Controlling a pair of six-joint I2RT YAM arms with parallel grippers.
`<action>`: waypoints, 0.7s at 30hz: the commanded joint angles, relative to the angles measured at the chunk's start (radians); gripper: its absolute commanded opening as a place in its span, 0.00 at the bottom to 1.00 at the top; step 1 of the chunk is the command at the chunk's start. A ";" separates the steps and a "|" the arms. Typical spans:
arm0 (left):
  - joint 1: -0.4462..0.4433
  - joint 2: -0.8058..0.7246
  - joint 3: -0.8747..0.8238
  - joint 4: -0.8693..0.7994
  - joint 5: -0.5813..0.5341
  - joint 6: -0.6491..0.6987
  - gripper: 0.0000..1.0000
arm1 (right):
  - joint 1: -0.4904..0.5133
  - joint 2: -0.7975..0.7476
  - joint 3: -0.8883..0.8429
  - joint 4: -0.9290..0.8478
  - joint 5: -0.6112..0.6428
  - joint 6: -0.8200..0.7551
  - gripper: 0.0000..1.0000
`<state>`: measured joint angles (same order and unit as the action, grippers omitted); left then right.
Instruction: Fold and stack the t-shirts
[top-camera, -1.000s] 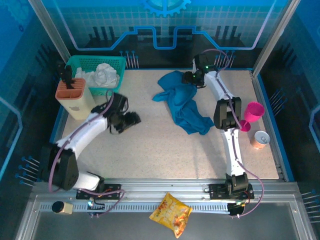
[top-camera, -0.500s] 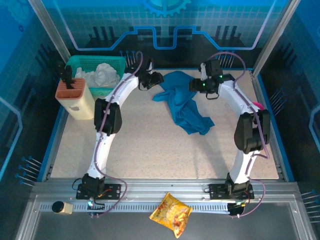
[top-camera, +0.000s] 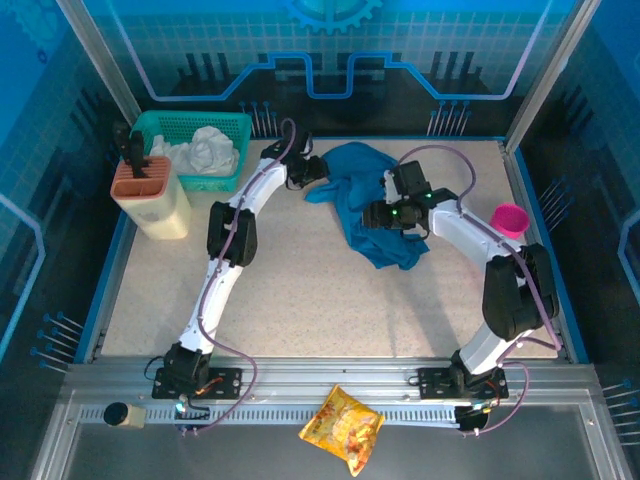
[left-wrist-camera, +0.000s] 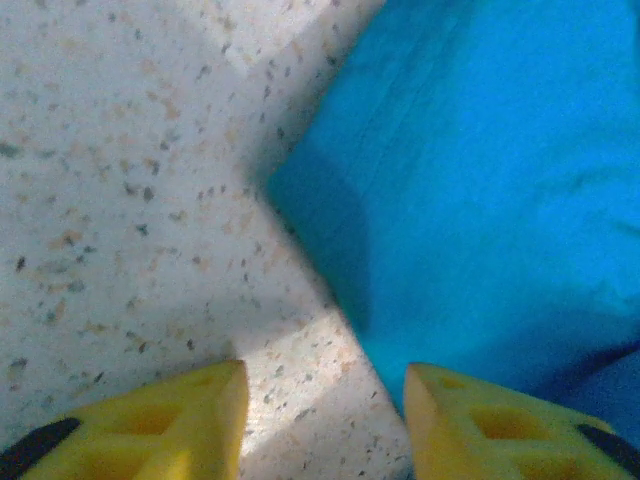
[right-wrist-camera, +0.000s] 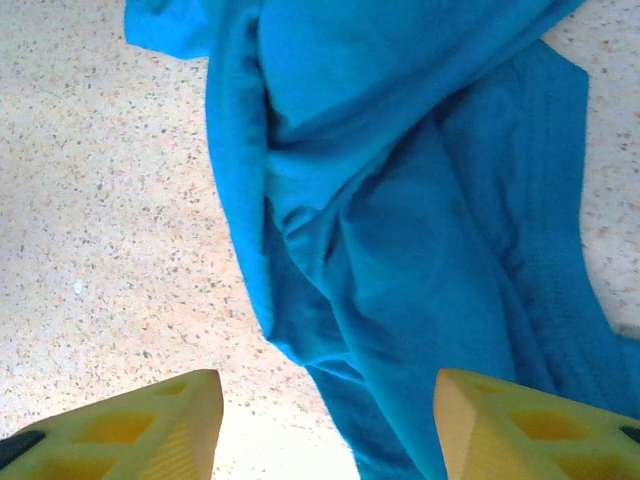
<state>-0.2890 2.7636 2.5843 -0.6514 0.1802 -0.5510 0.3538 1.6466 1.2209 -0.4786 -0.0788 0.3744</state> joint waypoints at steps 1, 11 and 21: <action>-0.025 0.022 0.008 0.001 0.001 -0.002 0.31 | 0.056 0.040 0.020 0.001 0.062 0.020 0.59; -0.024 -0.042 -0.114 0.064 -0.053 0.003 0.00 | 0.130 0.211 0.035 -0.035 0.218 0.018 0.57; 0.023 -0.161 -0.239 0.109 -0.187 0.008 0.00 | -0.070 0.223 0.042 -0.153 0.374 -0.002 0.00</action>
<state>-0.3092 2.6846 2.3932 -0.5323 0.0940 -0.5495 0.3813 1.9221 1.2659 -0.5434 0.2089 0.3878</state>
